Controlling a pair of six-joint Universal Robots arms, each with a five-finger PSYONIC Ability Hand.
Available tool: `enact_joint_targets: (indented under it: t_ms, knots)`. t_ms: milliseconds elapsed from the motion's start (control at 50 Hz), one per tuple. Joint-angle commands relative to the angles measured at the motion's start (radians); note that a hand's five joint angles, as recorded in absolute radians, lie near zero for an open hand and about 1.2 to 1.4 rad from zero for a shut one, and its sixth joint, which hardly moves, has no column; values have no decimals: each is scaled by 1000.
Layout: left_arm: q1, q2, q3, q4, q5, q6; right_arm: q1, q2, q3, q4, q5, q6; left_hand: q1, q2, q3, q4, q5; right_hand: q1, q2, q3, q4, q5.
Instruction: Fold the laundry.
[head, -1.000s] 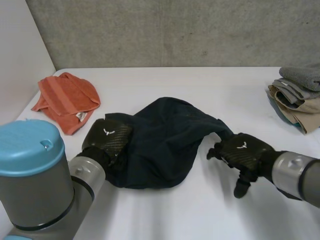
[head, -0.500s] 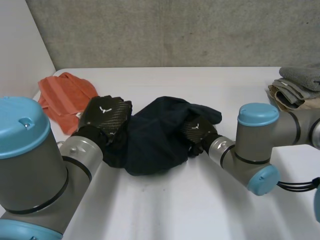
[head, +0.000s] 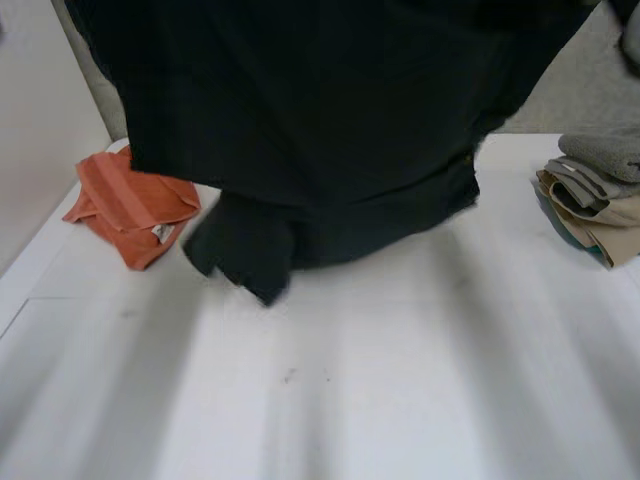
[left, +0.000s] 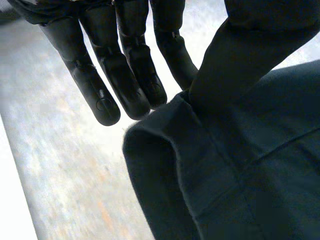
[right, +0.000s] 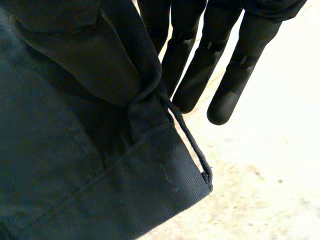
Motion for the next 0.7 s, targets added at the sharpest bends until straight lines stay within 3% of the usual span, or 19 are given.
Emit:
enact_joint_targets:
  t_ms: [20, 200, 380, 400, 440, 460, 500, 580, 700]
  knots:
    - [9, -59, 53, 1, 42, 2, -6, 34, -101, 117, 2, 0, 253, 199, 204, 199, 225, 310, 224, 211, 200, 211]
    - [75, -347, 86, 76, 84, 11, -5, 226, -116, 49, 25, 22, 253, 199, 204, 199, 225, 310, 224, 211, 200, 211]
    - [144, -710, 298, 406, 218, 11, 20, 550, -126, -542, 224, 19, 253, 199, 204, 199, 225, 310, 224, 211, 200, 211]
    - [142, -787, 359, 442, 227, 11, 26, 615, -136, -635, 237, 17, -104, -158, -153, -159, -132, 6, -80, -94, -104, -93]
    - [145, -839, 410, 459, 224, 11, 32, 675, -144, -700, 237, 6, -741, -796, -791, -796, -770, -908, -994, -1008, -1019, -1007]
    - [145, -865, 437, 461, 223, 11, 35, 705, -153, -708, 240, -6, -968, -1023, -1018, -1023, -997, -911, -997, -1011, -1022, -1011]
    - [147, -921, 502, 455, 217, 11, 43, 760, -173, -699, 254, -43, -953, -1007, -1002, -1007, -981, -911, -997, -1011, -1022, -1011]
    - [147, -924, 479, 441, 192, 10, 52, 739, -141, -637, 257, -53, -959, -1013, -1008, -1014, -987, -911, -997, -1011, -1022, -1011]
    - [153, -797, 290, 438, 143, 11, 37, 555, 4, -448, 229, -58, -950, -1005, -1000, -1005, -978, -911, -997, -1011, -1022, -1011]
